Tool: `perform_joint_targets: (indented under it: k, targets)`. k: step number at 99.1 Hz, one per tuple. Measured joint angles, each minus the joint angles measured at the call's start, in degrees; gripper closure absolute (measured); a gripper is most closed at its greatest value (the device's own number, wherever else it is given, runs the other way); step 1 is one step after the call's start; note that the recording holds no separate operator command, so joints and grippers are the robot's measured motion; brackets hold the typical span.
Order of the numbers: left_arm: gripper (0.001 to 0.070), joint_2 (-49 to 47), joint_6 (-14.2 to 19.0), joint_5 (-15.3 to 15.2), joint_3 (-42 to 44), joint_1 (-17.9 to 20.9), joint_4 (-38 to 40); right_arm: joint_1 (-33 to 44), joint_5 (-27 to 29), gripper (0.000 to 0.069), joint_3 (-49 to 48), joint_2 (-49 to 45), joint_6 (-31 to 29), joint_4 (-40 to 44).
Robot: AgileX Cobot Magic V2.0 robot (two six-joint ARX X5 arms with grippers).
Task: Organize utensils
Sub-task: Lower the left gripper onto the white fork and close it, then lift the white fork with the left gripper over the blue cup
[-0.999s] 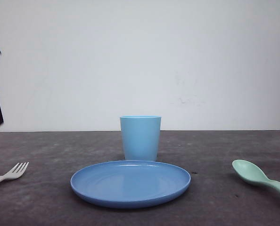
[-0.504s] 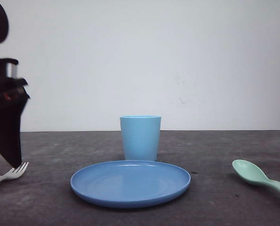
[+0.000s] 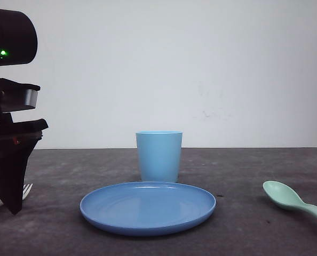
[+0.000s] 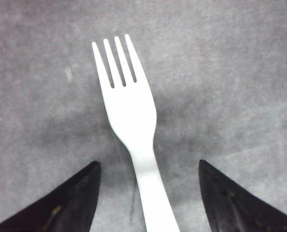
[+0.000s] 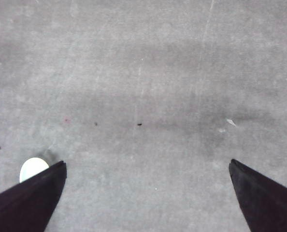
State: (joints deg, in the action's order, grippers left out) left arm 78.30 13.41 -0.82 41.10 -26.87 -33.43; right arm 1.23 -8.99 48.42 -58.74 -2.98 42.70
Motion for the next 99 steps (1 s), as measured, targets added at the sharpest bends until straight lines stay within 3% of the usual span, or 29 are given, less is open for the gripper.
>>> perform_joint_targets:
  k: [29, 47, 69, 99]
  targets:
    - [0.0338, 1.7, 1.0, -0.6, 1.0, 0.0, -0.2, 0.0, 0.0, 0.0012, 0.0, 0.0, 0.0, 0.0]
    - [0.0551, 1.8, 1.0, -1.8, 1.0, 0.1, -0.1, 0.0, 0.0, 0.0012, 0.0, 0.0, 0.0, 0.0]
    - [0.0659, 1.9, 0.8, -0.8, 1.1, 0.0, 0.4, 0.0, 0.0, 0.0012, 0.0, 0.0, 0.0, 0.0]
    - [0.0668, 1.6, 0.8, -1.3, 1.1, -0.7, -0.1, 0.0, 0.0, 0.0012, 0.0, 0.0, 0.0, 0.0]
